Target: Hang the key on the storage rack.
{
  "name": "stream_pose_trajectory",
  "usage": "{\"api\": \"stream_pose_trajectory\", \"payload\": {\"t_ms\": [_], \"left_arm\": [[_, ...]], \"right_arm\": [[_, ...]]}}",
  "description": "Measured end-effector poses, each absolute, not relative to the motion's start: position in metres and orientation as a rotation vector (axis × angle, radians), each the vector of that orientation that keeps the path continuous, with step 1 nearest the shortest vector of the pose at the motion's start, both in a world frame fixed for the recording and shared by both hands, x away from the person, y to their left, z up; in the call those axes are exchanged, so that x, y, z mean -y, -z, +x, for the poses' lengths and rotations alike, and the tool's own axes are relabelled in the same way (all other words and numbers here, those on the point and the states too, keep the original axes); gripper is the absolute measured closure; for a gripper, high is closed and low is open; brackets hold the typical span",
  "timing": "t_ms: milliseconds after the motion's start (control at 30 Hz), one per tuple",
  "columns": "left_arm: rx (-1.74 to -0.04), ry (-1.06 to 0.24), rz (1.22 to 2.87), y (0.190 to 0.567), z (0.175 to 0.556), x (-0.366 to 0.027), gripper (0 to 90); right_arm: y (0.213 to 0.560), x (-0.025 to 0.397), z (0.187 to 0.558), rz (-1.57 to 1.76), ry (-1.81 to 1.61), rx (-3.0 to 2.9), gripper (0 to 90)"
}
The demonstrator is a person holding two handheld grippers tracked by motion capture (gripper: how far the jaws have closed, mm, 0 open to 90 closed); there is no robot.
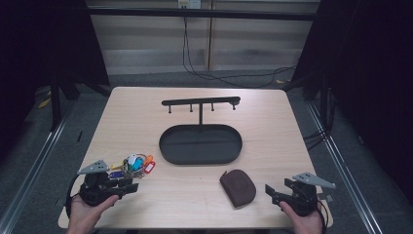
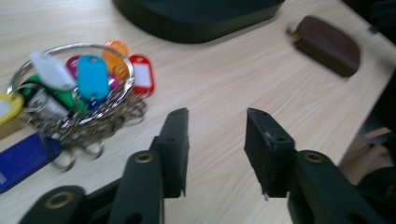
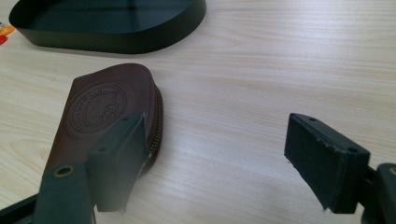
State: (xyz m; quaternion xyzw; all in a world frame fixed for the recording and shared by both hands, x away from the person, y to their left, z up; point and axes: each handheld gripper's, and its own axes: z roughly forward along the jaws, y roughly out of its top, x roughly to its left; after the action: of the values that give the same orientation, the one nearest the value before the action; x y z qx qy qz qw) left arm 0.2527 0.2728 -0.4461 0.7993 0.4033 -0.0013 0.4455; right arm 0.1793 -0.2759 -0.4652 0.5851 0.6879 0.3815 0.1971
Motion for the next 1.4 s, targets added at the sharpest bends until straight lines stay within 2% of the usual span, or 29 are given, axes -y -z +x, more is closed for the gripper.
{"api": "stream_pose_trajectory", "payload": {"t_ms": [200, 500, 700, 867, 1100, 1200, 1400], "left_arm": [[-1.016, -0.041, 2.029, 0.432, 0.266, -0.271, 72.2], [-1.038, -0.048, 2.167, 0.425, 0.287, -0.26, 70.5], [-0.998, -0.066, 2.167, 0.414, 0.297, -0.251, 70.7], [-1.051, -0.072, 2.153, 0.408, 0.305, -0.249, 73.2], [-1.035, -0.085, 2.315, 0.4, 0.317, -0.242, 71.3], [-1.031, -0.083, 2.407, 0.403, 0.323, -0.235, 65.4], [-1.044, -0.083, 2.481, 0.404, 0.33, -0.224, 66.1]], "right_arm": [[0.467, 0.278, 0.181, 1.657, -1.081, -1.928, 20.7], [0.468, 0.277, 0.183, 1.662, -1.077, -1.951, 21.0], [0.469, 0.277, 0.183, 1.677, -1.06, -1.951, 21.6], [0.469, 0.277, 0.183, 1.677, -1.062, -1.943, 21.8], [0.469, 0.277, 0.184, 1.676, -1.055, -1.953, 22.0], [0.469, 0.278, 0.183, 1.683, -1.053, -1.941, 21.9], [0.469, 0.277, 0.184, 1.686, -1.047, -1.942, 21.9]]}}
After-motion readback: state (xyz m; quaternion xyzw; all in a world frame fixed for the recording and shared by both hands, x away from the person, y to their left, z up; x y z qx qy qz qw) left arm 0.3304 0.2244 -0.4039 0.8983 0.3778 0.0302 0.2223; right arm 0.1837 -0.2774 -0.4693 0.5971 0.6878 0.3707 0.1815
